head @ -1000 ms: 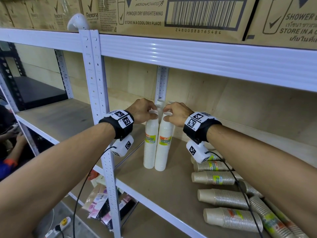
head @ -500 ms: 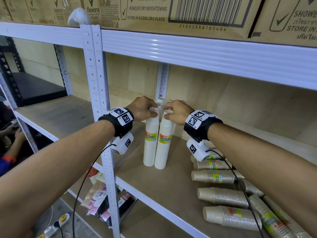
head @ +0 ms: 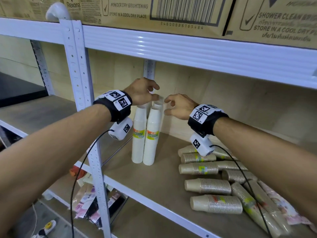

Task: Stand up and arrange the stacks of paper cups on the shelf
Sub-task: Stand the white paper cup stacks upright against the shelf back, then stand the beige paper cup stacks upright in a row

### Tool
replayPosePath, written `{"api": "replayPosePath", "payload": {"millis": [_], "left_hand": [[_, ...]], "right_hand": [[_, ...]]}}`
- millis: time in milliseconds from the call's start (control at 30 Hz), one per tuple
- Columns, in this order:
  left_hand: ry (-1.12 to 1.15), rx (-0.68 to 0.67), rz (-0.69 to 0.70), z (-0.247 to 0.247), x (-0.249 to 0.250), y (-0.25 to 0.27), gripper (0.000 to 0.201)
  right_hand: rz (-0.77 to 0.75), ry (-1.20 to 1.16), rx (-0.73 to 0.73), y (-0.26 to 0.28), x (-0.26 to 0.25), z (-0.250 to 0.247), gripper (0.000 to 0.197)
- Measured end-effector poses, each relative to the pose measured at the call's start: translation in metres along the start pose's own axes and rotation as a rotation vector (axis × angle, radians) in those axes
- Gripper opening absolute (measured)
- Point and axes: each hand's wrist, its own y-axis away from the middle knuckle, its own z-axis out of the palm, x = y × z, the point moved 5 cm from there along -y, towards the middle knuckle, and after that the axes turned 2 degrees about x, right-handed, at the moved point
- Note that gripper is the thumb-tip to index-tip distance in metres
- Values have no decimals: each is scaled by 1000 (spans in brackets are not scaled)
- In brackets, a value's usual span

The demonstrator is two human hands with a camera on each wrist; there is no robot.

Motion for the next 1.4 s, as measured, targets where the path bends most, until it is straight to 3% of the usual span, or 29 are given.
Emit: {"api": "replayPosePath", "payload": {"millis": [233, 433, 700, 933, 1133, 1267, 1400], "left_hand": [[96, -47, 131, 30, 65, -10, 40], [172, -183, 189, 93, 97, -4, 37], [165, -418, 129, 201, 74, 22, 39], [173, -524, 50, 266, 39, 48, 42], [129, -569, 10, 298, 13, 60, 55], [110, -574, 4, 307, 6, 68, 39], [91, -539, 9, 311, 2, 72, 45]], "right_hand": [[123, 44, -40, 44, 47, -19, 52], [229, 20, -97, 91, 86, -13, 53], [306, -68, -234, 157, 114, 39, 53], [332, -39, -320, 193, 121, 92, 61], [318, 47, -397, 212, 131, 127, 62], [298, 82, -427, 220, 136, 135, 59], [302, 135, -452, 225, 140, 143, 65]]}}
